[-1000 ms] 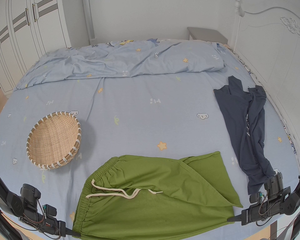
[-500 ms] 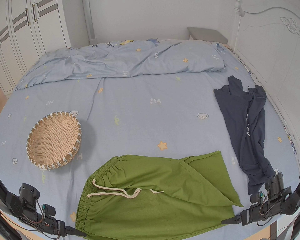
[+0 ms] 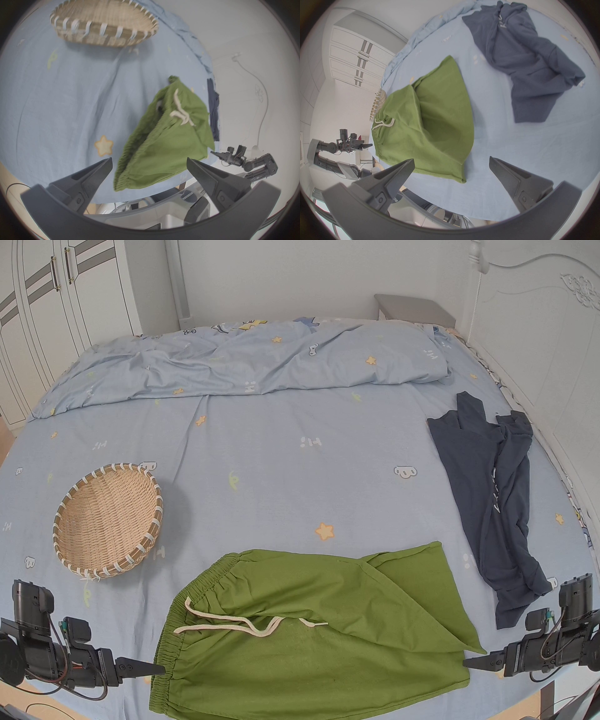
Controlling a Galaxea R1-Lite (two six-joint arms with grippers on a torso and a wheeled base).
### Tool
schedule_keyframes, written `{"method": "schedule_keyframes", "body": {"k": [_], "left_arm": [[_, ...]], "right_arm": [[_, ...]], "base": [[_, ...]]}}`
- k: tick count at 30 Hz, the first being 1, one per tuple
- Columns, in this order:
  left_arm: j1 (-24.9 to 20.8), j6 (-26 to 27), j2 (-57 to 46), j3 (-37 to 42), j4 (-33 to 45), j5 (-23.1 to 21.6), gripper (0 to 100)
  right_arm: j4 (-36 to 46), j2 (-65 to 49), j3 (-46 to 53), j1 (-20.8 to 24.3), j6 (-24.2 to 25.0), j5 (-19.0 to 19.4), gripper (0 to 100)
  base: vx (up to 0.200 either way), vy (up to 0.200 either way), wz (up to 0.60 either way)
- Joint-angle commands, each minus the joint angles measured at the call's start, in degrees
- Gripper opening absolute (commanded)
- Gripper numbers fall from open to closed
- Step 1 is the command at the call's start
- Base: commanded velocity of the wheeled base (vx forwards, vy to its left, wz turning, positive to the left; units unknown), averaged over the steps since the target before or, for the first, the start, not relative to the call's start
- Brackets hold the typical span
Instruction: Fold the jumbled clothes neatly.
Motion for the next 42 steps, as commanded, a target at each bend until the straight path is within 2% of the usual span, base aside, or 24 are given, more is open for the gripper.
{"method": "schedule_keyframes", "body": {"k": [1, 5, 6, 7, 8, 9, 10, 11, 15, 18, 19, 22, 27, 31, 42], "left_arm": [[-3.6, -7.4, -14.7, -3.3, -0.2, -0.9, 100], [-6.6, -12.6, -15.4, -10.3, 0.2, -2.2, 100], [-9.5, -16.1, -13.4, -15.4, 0.3, -2.0, 100], [-9.5, -16.1, -13.4, -15.4, 0.3, -2.0, 100], [-10.7, -18.1, -8.2, -22.5, 1.9, -1.8, 100], [-10.7, -18.2, -7.8, -23.1, 2.1, -1.8, 100], [-11.1, -18.4, -3.4, -29.5, 4.8, -1.8, 100], [-11.1, -18.4, -3.1, -30.0, 5.1, -1.8, 100], [-13.3, -18.4, 11.7, -44.9, 9.3, -1.6, 100], [-13.6, -18.2, 19.5, -51.7, 9.4, -1.5, 100], [-13.6, -18.2, 19.5, -51.7, 9.4, -1.5, 100], [-13.1, -18.1, 27.0, -58.8, 10.2, -1.6, 100], [-13.5, -15.4, 34.1, -64.2, 15.9, -1.5, 100], [-13.8, -12.5, 36.8, -64.8, 16.9, -1.3, 100], [-16.1, -12.3, 40.2, -64.8, 17.9, -1.0, 100]], "right_arm": [[1.5, -10.4, 1.0, -4.3, -1.1, 0.5, 100], [2.8, -16.8, 0.6, -3.8, -0.8, 0.6, 100], [3.7, -19.0, -0.3, -3.6, -0.7, 0.5, 100], [3.7, -19.0, -0.3, -3.6, -0.7, 0.5, 100], [4.5, -20.0, -3.2, -3.8, -0.6, 0.4, 100], [4.6, -20.0, -3.4, -3.8, -0.6, 0.4, 100], [5.9, -19.9, -6.5, -4.0, -0.6, 0.1, 100], [6.0, -19.9, -6.8, -4.1, -0.6, 0.1, 100], [11.7, -17.1, -19.1, -4.3, -0.8, 0.1, 100], [13.6, -12.5, -26.2, -3.3, -0.8, 0.2, 100], [13.6, -12.5, -26.2, -3.3, -0.8, 0.2, 100], [13.6, -9.9, -30.1, -1.0, -0.7, 0.0, 100], [13.5, -9.6, -29.3, 0.3, -1.0, -0.1, 100], [13.5, -9.8, -29.4, 0.5, -1.0, -0.2, 100], [13.5, -9.6, -29.3, 0.6, -1.0, -0.1, 100]], "base": [[0.000, 0.000, 0.00], [0.000, 0.000, 0.00], [0.000, 0.000, 0.00], [0.000, 0.000, 0.00], [0.000, 0.000, 0.00], [0.000, 0.000, 0.00], [0.000, 0.000, 0.00], [0.000, 0.000, 0.00], [0.000, 0.000, 0.00], [0.000, 0.000, 0.00], [0.000, 0.000, 0.00], [0.000, 0.000, 0.00], [0.000, 0.000, 0.00], [0.000, 0.000, 0.00], [0.000, 0.000, 0.00]]}}
